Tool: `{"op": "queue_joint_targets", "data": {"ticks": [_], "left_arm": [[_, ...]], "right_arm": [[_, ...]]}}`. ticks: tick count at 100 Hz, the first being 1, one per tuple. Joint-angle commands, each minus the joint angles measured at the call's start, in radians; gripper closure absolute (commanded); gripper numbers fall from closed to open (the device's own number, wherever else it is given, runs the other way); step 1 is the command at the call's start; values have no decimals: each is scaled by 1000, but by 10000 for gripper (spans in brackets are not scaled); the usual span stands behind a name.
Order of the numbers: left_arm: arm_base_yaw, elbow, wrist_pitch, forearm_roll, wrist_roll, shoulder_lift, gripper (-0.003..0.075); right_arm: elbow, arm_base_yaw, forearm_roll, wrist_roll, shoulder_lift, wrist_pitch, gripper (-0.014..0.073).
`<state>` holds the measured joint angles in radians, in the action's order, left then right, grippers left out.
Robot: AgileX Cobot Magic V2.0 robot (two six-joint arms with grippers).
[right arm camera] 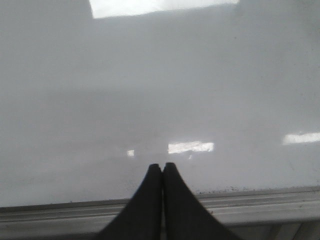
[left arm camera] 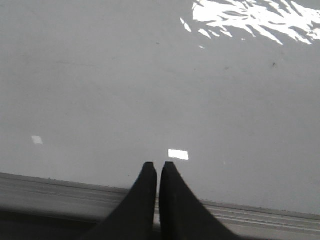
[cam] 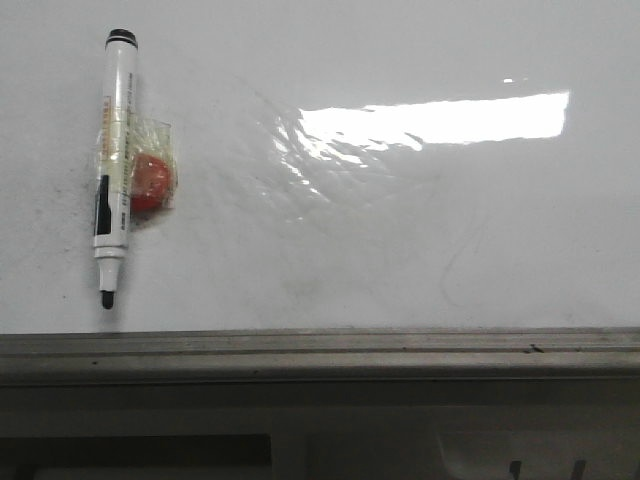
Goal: Write number 8 on whiteboard
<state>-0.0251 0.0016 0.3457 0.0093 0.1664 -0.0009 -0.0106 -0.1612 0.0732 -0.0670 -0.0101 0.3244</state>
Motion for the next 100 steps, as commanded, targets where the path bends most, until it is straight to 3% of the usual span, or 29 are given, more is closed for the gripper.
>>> {"op": "queue_joint_targets", "data": {"ticks": [1,72,100], "left_arm": [[-1,31,-38,-9,2,-31,741],[-1,31,-43,12,2,-31,741],[-1,31,-127,37,2,-31,741]], "right_arm": [[-14,-7,14,9,-22,-26,657],[-14,-7,14,9,-22,-26,657],[-14,-7,14,9,-22,-48,657]]}}
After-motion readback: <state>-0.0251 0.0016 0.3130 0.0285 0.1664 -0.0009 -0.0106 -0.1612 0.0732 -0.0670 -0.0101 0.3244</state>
